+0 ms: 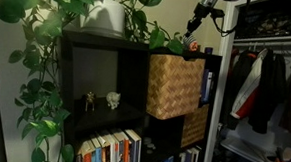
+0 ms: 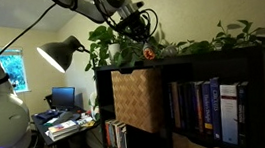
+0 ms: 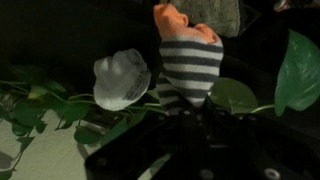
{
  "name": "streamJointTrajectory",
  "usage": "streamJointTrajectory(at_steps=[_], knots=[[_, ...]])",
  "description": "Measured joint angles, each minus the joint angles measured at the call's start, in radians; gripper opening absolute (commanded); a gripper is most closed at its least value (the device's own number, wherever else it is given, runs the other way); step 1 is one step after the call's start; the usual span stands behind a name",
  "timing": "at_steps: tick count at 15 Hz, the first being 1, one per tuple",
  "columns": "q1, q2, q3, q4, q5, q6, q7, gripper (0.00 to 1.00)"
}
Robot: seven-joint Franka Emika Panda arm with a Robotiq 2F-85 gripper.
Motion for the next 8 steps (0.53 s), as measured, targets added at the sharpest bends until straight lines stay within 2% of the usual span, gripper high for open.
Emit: streamJointTrajectory(at_steps=[5,6,7,8], knots=[[0.0,0.1,0.0,0.06,-0.022,0.11,0.0,0.07],[0.0,0.121,0.0,0.072,-0.028,0.122,0.0,0.38],[0.0,0.14,0.0,0.084,-0.032,0.129,0.0,0.39],[0.0,0.156,0.0,0.096,-0.038,0.133,0.0,0.45]])
